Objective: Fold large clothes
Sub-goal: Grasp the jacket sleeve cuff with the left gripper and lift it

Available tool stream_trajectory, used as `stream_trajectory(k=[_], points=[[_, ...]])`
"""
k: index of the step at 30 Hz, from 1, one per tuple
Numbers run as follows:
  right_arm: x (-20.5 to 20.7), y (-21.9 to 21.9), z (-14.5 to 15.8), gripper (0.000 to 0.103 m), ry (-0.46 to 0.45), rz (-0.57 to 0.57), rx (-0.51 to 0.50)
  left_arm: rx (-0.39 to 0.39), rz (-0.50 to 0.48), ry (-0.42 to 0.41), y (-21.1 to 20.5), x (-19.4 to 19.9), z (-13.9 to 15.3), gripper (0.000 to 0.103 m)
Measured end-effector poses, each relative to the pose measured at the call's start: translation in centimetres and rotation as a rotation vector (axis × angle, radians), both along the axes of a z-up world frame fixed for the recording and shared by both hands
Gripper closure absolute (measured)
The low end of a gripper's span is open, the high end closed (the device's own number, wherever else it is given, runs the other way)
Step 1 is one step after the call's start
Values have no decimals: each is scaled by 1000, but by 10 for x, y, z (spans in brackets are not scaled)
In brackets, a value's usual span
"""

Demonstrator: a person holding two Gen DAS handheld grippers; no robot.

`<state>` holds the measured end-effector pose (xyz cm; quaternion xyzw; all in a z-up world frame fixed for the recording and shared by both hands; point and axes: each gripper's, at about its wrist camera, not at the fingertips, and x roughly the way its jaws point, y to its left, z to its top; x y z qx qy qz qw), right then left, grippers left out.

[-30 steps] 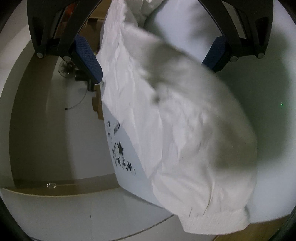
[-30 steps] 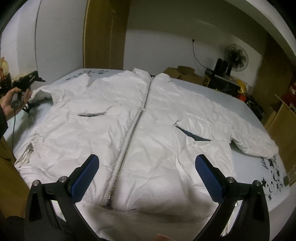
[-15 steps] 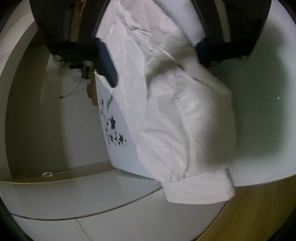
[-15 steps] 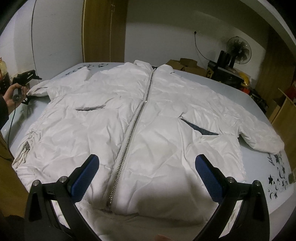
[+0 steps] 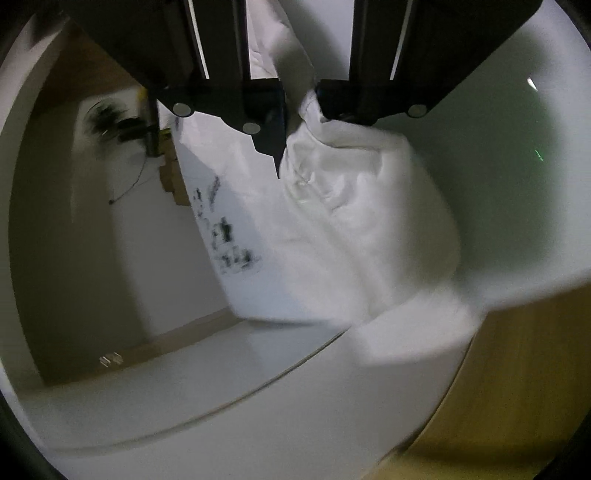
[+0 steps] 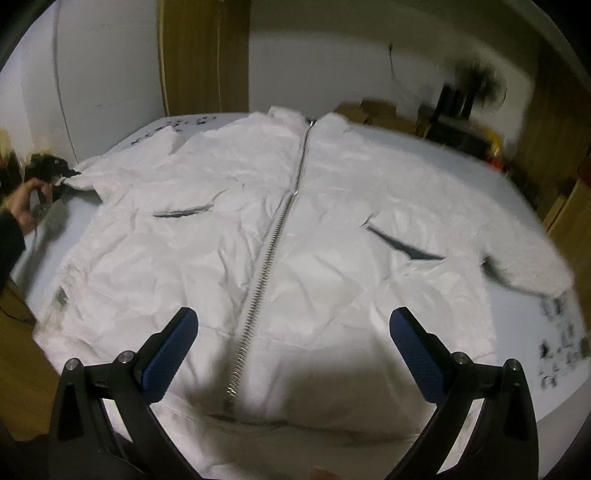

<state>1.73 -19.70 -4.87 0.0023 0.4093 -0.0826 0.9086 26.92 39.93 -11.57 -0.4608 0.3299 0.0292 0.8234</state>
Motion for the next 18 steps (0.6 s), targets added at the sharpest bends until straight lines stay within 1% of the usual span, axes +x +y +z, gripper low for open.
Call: stream_trajectory(k=[1, 2, 3, 4, 5, 6, 8, 9, 10, 11, 13, 14, 15, 17, 18], points=[[8, -4, 4, 0, 15, 2, 37, 51, -10, -18, -4, 0, 12, 94], [21, -5, 14, 0, 29, 8, 75, 127, -23, -40, -11, -3, 30, 94], [31, -4, 21, 0, 28, 9, 82, 180, -32, -61, -18, -6, 45, 94], [45, 1, 31, 0, 22, 2, 68, 225, -41, -87, -26, -10, 60, 94], [62, 10, 40, 0, 21, -2, 31, 259, -47, -113, -33, -14, 74, 94], [89, 25, 46, 0, 39, 10, -8, 292, -54, -142, -41, -19, 89, 94], [150, 51, 44, 0, 94, 36, 12, 340, -71, -176, -57, -30, 108, 94], [177, 64, 37, 0, 127, 53, 20, 383, -77, -193, -66, -33, 119, 94], [213, 84, 25, 0, 164, 74, 8, 414, -80, -201, -71, -37, 127, 94], [235, 100, 16, 0, 181, 88, -12, 442, -83, -207, -77, -39, 133, 94], [290, 139, -12, 0, 213, 115, -85, 491, -91, -218, -93, -39, 147, 94], [311, 154, -29, 0, 237, 97, -134, 516, -99, -227, -104, -38, 155, 94], [324, 164, -42, 0, 251, 94, -170, 527, -103, -232, -109, -41, 158, 94], [346, 189, -73, 0, 301, 162, -206, 530, -144, -243, -129, -45, 167, 94], [351, 199, -87, 0, 323, 192, -248, 538, -153, -244, -141, -46, 170, 94]])
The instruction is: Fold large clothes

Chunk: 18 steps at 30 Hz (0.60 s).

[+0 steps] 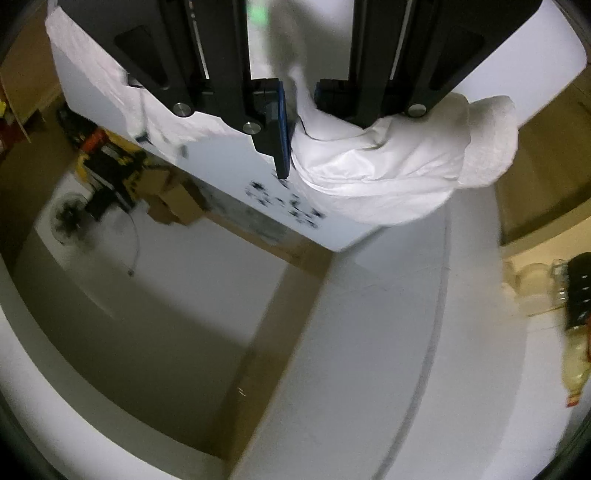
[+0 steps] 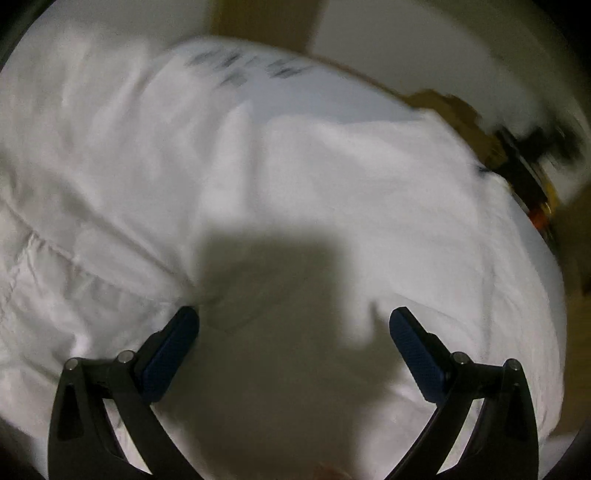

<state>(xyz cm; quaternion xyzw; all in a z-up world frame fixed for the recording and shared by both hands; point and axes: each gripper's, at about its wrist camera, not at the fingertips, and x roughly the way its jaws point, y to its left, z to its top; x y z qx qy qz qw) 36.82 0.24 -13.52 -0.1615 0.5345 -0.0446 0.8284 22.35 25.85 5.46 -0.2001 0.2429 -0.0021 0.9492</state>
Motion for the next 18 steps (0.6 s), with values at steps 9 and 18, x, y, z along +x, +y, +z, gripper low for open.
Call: stream_trajectory(k=[9, 18], points=[[-87, -127, 73, 0, -203, -199, 280, -4, -158, -60, -137, -11, 44, 97], [-224, -308, 54, 0, -245, -516, 379, 193, -430, 133, -353, 0, -54, 96]])
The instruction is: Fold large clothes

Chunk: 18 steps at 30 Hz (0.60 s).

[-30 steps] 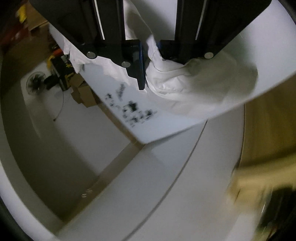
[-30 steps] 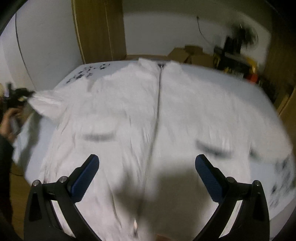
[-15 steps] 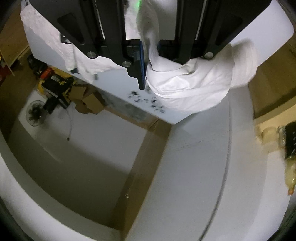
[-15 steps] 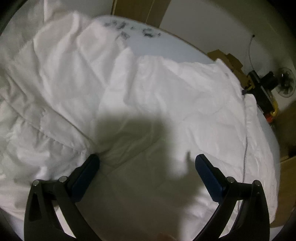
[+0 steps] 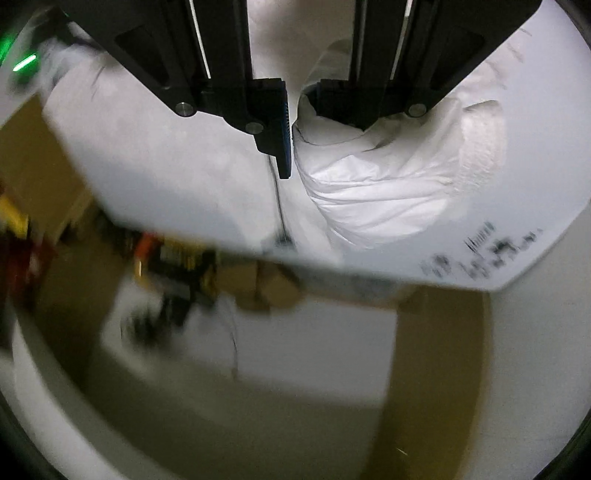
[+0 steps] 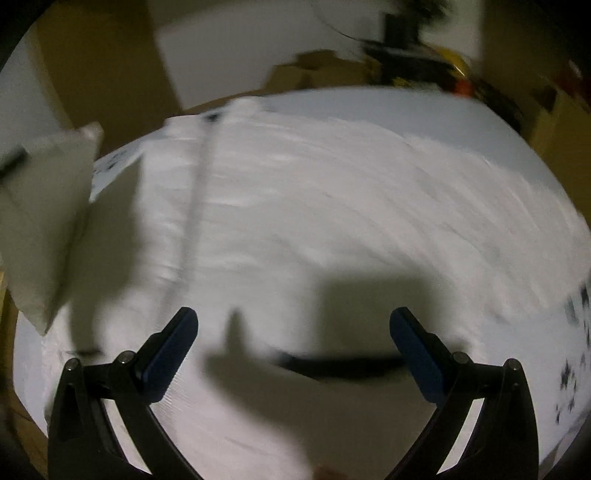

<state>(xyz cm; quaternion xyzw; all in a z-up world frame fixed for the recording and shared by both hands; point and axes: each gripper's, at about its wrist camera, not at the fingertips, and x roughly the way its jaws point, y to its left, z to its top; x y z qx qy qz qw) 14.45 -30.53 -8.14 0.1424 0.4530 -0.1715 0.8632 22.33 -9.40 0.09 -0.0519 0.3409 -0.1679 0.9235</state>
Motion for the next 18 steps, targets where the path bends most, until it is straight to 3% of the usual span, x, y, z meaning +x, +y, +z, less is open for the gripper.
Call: stream_trajectory(k=[4, 7, 10, 12, 13, 14, 16, 18], points=[[-53, -52, 5, 0, -41, -71, 52, 116, -19, 139, -30, 0, -78, 93], [-72, -65, 15, 0, -78, -84, 86, 158, -15, 141, -32, -5, -106, 90], [-73, -68, 26, 0, -128, -58, 124, 128, -43, 134, -22, -6, -106, 90], [-75, -61, 36, 0, -168, -34, 133, 36, -71, 164, -2, -6, -102, 86], [-71, -54, 42, 0, -189, -19, 144, -30, -88, 185, 11, -8, -99, 75], [-74, -53, 48, 0, -205, -2, 158, -92, -109, 198, 17, -14, -95, 44], [-65, -39, 58, 0, -238, 42, 204, -275, -179, 221, 44, -34, -81, 0], [-49, -20, 67, 0, -232, 95, 226, -395, -223, 221, 74, -54, -67, 0]])
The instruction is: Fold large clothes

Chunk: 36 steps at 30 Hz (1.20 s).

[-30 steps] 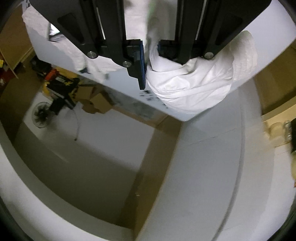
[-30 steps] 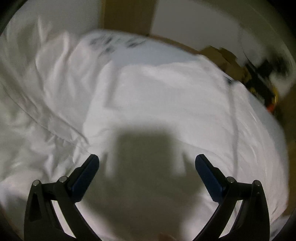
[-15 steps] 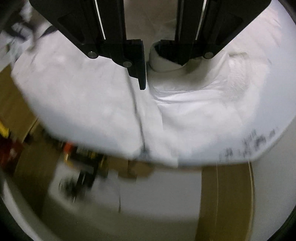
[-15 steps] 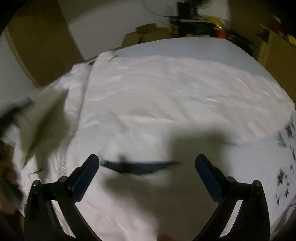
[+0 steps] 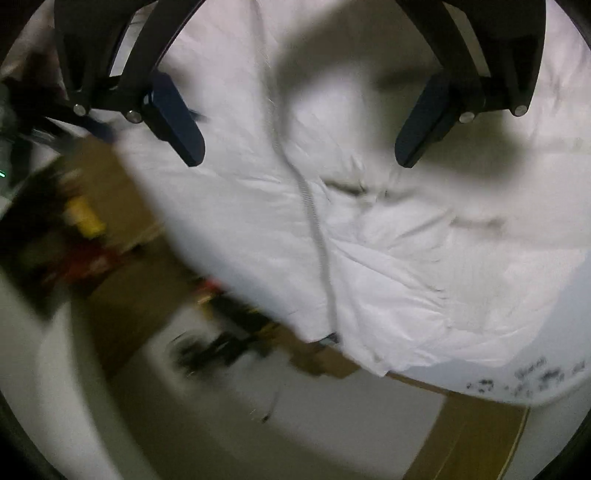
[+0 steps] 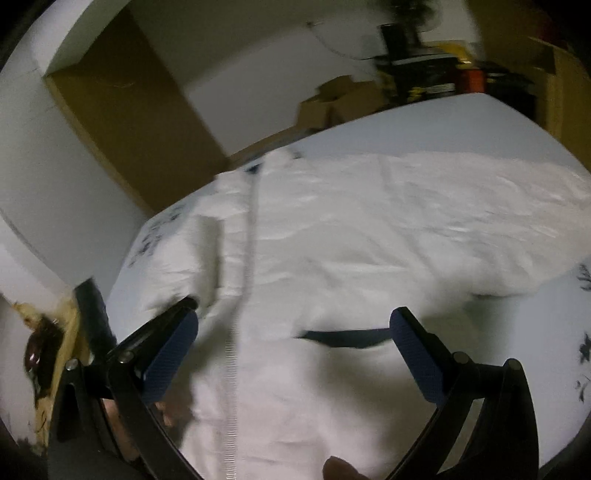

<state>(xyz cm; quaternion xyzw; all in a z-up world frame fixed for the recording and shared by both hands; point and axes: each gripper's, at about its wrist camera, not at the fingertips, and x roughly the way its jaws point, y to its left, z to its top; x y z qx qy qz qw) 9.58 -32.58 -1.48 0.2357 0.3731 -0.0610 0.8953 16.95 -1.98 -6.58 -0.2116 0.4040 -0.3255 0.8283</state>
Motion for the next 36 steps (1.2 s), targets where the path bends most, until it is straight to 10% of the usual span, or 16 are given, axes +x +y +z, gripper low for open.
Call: stream_trajectory(k=[3, 7, 11, 20, 25, 33, 36], points=[[26, 43, 13, 0, 19, 98, -79, -12, 57, -41, 57, -34, 18, 0], [81, 136, 7, 0, 83, 237, -328, 215, 333, -78, 128, -67, 19, 0], [145, 231, -32, 0, 155, 354, -596, 133, 374, 6, 175, -91, 1, 0], [234, 290, -111, 6, 375, 439, -738, 116, 351, 82, 183, -102, -33, 0], [227, 269, -104, 78, 381, 404, -701, 97, 338, 102, 182, -99, -42, 0], [200, 157, -48, 85, 252, 261, -135, 79, 339, 113, 180, -98, -45, 0], [175, 102, -45, 70, 194, 127, 23, 79, 341, 121, 180, -98, -44, 0]])
